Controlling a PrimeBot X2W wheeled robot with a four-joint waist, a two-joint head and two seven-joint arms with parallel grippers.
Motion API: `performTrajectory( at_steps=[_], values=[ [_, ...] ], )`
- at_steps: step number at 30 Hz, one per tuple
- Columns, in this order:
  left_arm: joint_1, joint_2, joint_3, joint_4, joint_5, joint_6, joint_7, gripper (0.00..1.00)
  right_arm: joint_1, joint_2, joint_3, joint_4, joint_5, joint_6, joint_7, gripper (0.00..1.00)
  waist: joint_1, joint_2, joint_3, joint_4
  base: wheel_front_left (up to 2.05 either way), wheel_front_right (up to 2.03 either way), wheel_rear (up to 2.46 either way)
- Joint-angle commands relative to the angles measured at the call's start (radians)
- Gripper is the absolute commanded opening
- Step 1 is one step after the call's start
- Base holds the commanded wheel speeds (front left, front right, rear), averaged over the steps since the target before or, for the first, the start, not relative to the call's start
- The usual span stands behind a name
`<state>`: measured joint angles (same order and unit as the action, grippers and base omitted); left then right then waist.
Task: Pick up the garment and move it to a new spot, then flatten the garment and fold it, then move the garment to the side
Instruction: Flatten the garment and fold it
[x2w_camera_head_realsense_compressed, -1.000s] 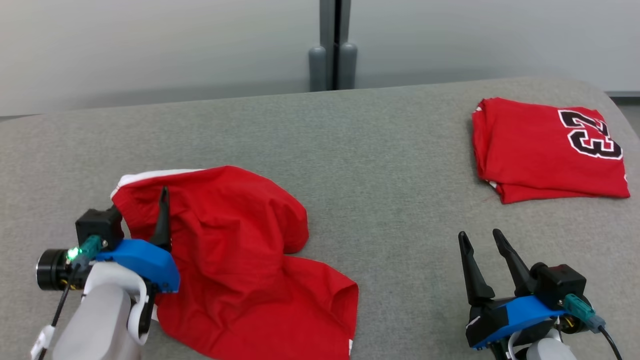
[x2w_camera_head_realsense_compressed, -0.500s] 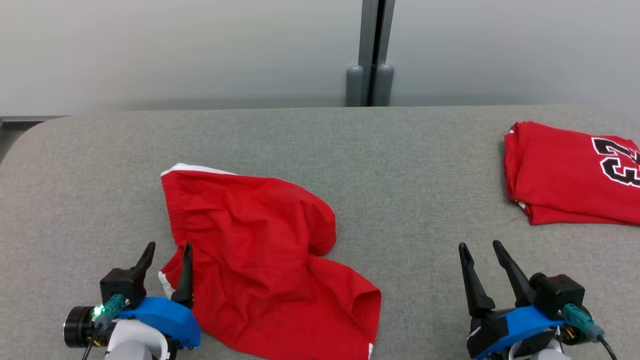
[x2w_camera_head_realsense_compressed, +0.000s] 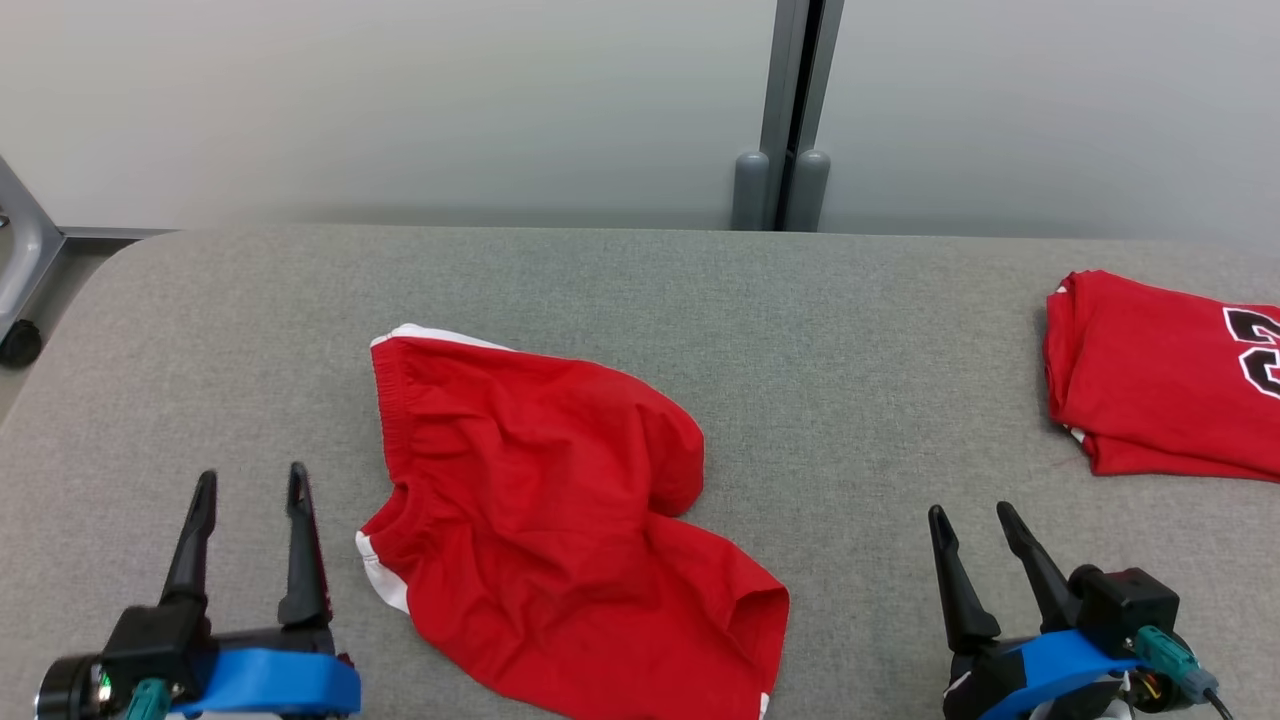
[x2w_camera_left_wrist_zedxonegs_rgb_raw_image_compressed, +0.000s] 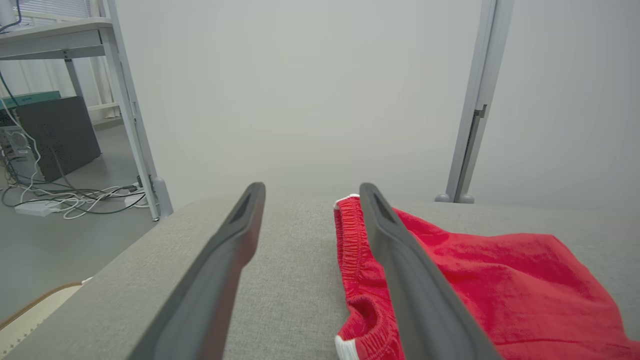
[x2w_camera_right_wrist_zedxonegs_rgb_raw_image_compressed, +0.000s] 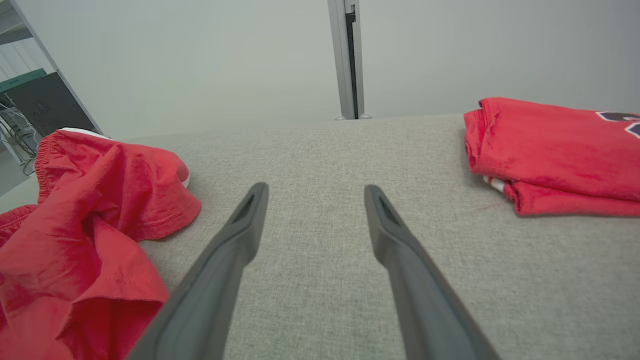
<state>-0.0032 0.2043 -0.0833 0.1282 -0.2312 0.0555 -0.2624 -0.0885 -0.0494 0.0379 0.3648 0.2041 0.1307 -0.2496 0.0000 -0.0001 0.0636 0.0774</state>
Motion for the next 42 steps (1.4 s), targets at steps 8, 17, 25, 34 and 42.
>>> performTrajectory(
  at_steps=[8,17,25,34,42],
  values=[
    [0.094,-0.063,0.082,-0.003,0.055,-0.047,-0.003,1.0,0.041,-0.002,0.003,0.001,0.007,0.0,0.001,1.0,0.0,0.0001,-0.011,0.0,0.0,0.0,0.0],
    [0.079,-0.101,0.131,0.018,0.101,-0.092,-0.003,1.0,0.047,-0.002,0.046,-0.019,0.001,0.0,0.02,1.0,0.0,0.0001,-0.002,0.0,0.0,0.0,0.0],
    [0.065,-0.124,0.154,0.022,0.13,-0.114,-0.003,1.0,0.086,-0.002,0.233,-0.086,-0.007,0.0,0.094,1.0,0.0,0.0001,0.007,0.002,0.0,0.0,0.0],
    [0.051,-0.139,0.16,0.031,0.145,-0.128,-0.003,1.0,0.073,-0.007,0.384,-0.058,0.001,0.0,0.161,1.0,0.0,0.0001,0.023,0.017,0.0,0.0,0.0],
    [0.039,-0.148,0.163,0.036,0.146,-0.132,-0.003,1.0,-0.033,-0.006,0.42,0.097,0.02,0.0,0.127,0.0,0.0,0.0001,0.033,0.023,0.0,0.0,0.0]
  ],
)
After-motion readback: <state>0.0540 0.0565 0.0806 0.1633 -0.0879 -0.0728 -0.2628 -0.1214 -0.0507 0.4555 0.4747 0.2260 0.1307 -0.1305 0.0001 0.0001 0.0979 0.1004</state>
